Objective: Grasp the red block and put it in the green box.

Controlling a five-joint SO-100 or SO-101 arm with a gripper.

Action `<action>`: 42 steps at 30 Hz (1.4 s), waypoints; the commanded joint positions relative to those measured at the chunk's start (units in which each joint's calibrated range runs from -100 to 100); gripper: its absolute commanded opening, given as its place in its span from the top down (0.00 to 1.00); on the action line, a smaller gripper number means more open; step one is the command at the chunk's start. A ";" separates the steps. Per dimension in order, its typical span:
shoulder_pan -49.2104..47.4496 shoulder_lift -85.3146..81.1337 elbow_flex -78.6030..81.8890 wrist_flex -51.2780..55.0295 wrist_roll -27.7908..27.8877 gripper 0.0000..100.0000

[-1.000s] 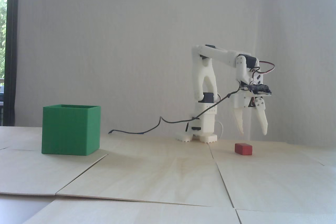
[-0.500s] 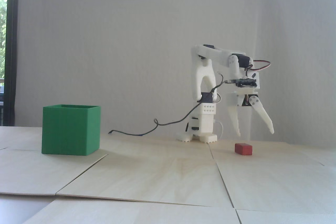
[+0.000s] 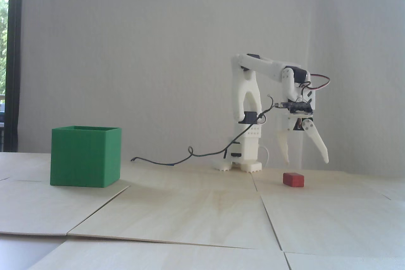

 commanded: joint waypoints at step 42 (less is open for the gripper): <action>9.27 15.15 -7.05 -0.63 -7.72 0.99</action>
